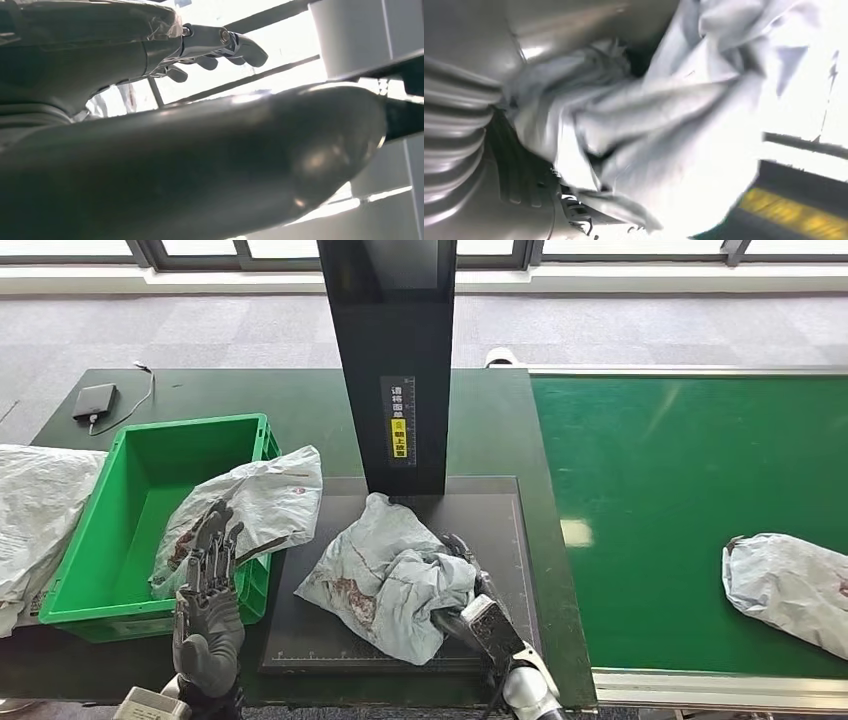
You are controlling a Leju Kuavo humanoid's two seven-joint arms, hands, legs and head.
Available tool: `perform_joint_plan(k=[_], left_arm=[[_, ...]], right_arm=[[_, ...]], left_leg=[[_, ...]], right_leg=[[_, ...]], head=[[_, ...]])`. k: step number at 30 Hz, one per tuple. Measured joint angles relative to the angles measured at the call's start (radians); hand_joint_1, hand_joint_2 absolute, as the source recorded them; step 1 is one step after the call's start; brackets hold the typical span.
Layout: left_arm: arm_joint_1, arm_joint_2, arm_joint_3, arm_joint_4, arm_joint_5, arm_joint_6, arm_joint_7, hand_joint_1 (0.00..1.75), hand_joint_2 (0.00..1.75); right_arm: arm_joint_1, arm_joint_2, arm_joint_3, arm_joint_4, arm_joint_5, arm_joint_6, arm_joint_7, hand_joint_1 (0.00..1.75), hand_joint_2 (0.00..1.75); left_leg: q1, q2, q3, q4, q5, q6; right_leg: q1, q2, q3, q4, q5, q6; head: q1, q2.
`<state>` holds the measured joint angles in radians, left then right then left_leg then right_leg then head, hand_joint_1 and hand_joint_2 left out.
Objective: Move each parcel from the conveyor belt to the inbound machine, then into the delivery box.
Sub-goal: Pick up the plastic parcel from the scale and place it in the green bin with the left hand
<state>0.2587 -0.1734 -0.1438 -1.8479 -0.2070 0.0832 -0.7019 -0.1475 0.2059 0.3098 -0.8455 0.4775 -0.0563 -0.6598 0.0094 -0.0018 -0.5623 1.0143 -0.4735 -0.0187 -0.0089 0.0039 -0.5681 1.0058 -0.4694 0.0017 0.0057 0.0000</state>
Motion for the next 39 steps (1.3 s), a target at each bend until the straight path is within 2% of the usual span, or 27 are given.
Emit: perform_joint_plan(k=[5,9,16,20,28,30,34,39], left_arm=[[-0.002,-0.009,0.002,0.048,-0.039,-0.034,0.000,0.00,0.00],[-0.003,-0.037,0.016,0.078,-0.090,-0.029,0.024,0.00,0.00],[-0.003,-0.078,0.029,0.100,-0.183,0.041,0.123,0.00,0.00],[-0.007,-0.088,0.029,0.112,-0.234,0.073,0.146,0.00,0.00],[-0.058,-0.090,0.011,0.172,-0.299,0.088,0.169,0.00,0.00],[-0.086,-0.090,-0.004,0.211,-0.339,0.078,0.181,0.00,0.00],[-0.136,-0.080,-0.048,0.323,-0.388,-0.003,0.224,0.00,0.00],[-0.168,-0.058,-0.082,0.435,-0.411,0.003,0.202,0.00,0.00]], right_arm=[[0.111,-0.004,0.002,-0.236,0.064,0.020,0.013,0.00,1.75],[0.170,-0.006,0.027,-0.364,0.093,0.005,0.011,0.00,1.75],[0.228,-0.014,0.059,-0.499,0.111,-0.037,0.036,0.00,1.75],[0.240,-0.020,0.064,-0.541,0.112,-0.051,0.038,0.00,1.75],[0.285,-0.035,0.064,-0.646,0.113,-0.075,0.032,0.00,1.75],[0.297,-0.038,0.063,-0.685,0.115,-0.072,0.025,0.00,1.75],[0.335,-0.054,0.059,-0.761,0.098,-0.079,0.012,0.00,1.75],[0.374,-0.081,0.051,-0.812,0.066,-0.089,-0.009,0.00,1.75]], left_leg=[[0.000,0.000,-0.003,0.000,0.000,0.000],[0.000,0.000,-0.004,0.000,0.000,0.000],[0.000,0.000,-0.004,0.000,0.000,0.000],[0.000,0.000,-0.004,0.000,0.000,0.000],[0.000,0.000,-0.004,0.000,0.000,0.000],[0.000,0.000,-0.004,0.000,0.000,0.000],[0.000,0.000,-0.004,0.000,-0.001,0.000],[-0.001,0.001,-0.004,0.000,-0.001,0.001]], right_leg=[[0.000,0.000,-0.003,0.000,0.000,0.000],[0.000,0.000,-0.004,0.000,0.000,0.000],[0.000,0.000,-0.004,0.000,0.000,0.000],[0.000,0.000,-0.004,0.000,0.000,0.000],[0.000,0.000,-0.005,0.000,0.000,0.000],[-0.001,0.000,-0.004,0.000,0.000,0.000],[-0.001,0.000,-0.004,0.000,0.000,0.000],[-0.001,0.001,-0.005,0.000,0.000,0.000]], head=[[0.000,0.000],[0.000,0.000],[0.000,0.000],[0.000,0.000],[0.000,0.000],[0.000,0.000],[0.000,0.000],[0.000,0.000]])
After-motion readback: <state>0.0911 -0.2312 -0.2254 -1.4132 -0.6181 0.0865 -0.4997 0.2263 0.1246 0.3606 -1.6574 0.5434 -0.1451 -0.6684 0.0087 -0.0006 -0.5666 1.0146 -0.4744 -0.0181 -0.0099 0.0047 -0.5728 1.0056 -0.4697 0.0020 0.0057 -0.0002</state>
